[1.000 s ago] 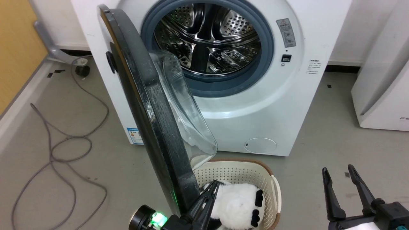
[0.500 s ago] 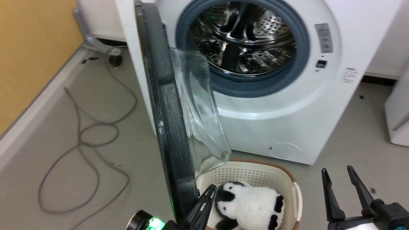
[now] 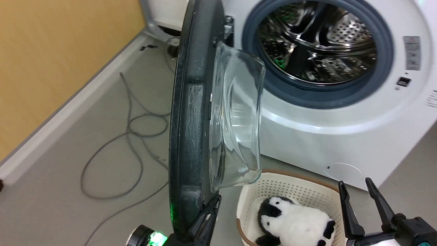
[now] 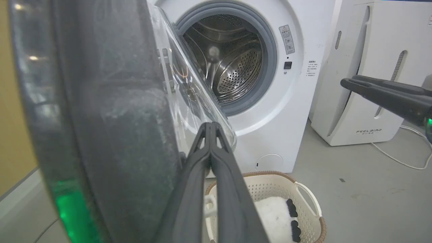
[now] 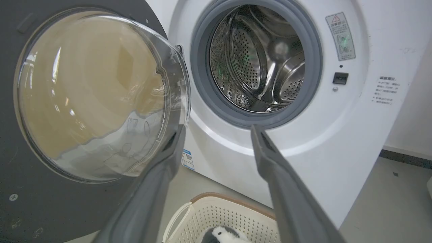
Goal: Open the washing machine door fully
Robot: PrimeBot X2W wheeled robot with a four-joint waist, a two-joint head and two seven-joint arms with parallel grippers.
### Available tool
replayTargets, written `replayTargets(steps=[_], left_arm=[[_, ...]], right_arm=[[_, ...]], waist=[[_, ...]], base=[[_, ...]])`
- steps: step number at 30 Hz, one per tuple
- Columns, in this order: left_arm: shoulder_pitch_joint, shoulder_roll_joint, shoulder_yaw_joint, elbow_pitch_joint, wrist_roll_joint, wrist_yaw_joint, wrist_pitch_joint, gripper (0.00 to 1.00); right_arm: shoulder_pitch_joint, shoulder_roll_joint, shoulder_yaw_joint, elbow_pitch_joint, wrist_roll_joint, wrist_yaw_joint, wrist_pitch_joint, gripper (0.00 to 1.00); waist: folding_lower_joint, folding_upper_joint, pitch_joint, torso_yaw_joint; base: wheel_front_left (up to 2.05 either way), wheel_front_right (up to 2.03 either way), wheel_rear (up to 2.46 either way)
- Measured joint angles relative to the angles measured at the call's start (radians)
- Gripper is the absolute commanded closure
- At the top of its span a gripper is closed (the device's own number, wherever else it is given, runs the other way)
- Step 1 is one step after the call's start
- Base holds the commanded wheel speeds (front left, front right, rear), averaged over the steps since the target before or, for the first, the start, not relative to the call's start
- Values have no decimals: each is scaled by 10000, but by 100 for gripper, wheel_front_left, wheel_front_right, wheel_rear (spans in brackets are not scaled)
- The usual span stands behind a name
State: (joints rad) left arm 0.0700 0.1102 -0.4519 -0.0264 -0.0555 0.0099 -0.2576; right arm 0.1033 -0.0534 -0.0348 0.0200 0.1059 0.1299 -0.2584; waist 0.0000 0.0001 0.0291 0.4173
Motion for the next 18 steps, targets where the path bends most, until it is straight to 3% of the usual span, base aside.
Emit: replayTargets(steps=[10,18], left_arm=[[106,73,777,173,-104,213,0,100],[-355,341,2163,424,-485,435,2,100]], right_arm=[[-6,4,-36,21,8,0,2,0],[-115,4,161,140,-96,0,0,0]], waist=[[0,0,186,943],[0,0,485,1206]], base=[[0,0,0],[0,0,0]])
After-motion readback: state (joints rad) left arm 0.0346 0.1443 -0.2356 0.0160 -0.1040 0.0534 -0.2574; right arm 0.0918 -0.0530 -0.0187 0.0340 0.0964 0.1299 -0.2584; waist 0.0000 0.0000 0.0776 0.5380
